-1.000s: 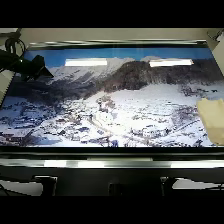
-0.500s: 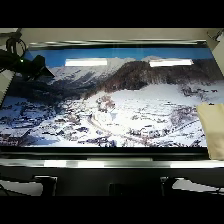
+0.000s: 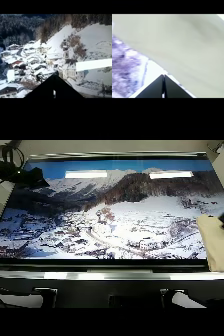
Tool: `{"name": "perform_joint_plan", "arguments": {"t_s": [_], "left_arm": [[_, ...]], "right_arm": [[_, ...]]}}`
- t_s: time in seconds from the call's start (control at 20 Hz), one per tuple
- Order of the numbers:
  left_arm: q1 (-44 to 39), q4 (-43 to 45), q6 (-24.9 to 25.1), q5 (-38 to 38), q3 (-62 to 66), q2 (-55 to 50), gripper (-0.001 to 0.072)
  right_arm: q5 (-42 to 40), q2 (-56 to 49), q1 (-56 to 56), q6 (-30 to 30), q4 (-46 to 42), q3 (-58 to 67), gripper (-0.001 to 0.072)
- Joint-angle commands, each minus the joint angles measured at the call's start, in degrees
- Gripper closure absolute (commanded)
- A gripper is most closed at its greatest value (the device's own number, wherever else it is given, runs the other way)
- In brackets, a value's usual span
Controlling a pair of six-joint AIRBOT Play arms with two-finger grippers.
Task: Fold the clothes and pants, and hang the long-sleeved shirts on hangers.
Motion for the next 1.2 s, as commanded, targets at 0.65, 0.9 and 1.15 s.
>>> {"name": "perform_joint_plan", "arguments": {"t_s": [0.65,0.9,1.15], "left_arm": [[0.0,10.7,3.5,7.5,0.0,7.0,0.0687],[0.0,10.7,3.4,7.6,0.0,6.6,0.0687],[0.0,10.7,3.4,7.6,0.0,6.1,0.0687]], "right_arm": [[-9.6,2.0,47.8,-9.1,10.5,11.4,0.0685],[-9.6,2.2,47.8,-9.1,10.4,11.4,0.0685],[-9.5,2.2,47.8,-9.1,10.4,11.4,0.0685]]}}
